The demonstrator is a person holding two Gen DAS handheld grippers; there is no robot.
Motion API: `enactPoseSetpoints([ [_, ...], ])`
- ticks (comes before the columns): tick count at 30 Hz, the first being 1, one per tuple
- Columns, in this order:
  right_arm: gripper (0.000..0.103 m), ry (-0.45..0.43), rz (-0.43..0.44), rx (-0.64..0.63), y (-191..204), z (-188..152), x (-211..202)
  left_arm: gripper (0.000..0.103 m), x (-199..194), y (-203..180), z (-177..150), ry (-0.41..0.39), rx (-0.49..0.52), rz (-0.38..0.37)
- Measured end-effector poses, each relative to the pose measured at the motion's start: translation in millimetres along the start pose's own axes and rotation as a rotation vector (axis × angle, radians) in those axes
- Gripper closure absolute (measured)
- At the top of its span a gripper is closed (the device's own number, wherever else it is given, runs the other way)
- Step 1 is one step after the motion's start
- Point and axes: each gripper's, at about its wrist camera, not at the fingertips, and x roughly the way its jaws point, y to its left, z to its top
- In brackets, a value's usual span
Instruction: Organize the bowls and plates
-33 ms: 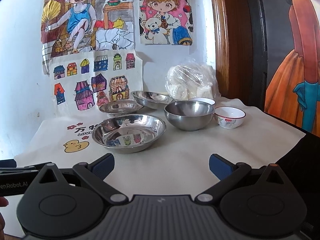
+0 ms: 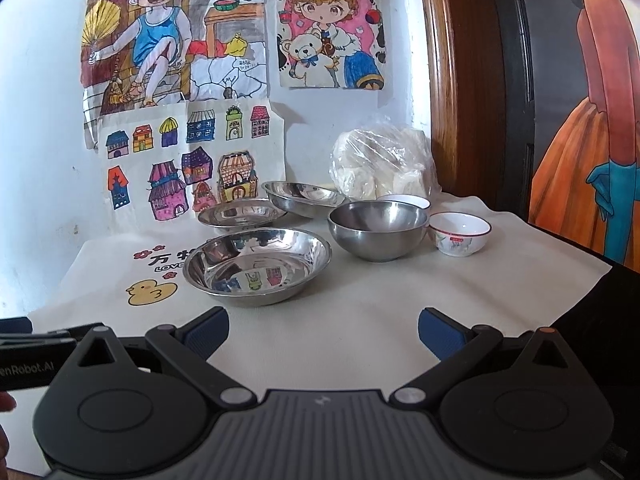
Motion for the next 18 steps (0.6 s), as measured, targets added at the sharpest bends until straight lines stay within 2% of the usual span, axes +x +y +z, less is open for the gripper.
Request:
enactPoseSetpoints([
  [10, 0.0, 0.036, 0.007, 0.02, -8.1, 0.3, 17.7, 0.001, 32.3, 4.2, 33.5, 0.038, -0.034, 0.017],
  [18, 0.0, 0.037, 0.033, 0.032, -18.6, 12.0, 40.5, 0.001, 58.4, 1.4, 59.6, 0.009, -0.006, 0.024],
])
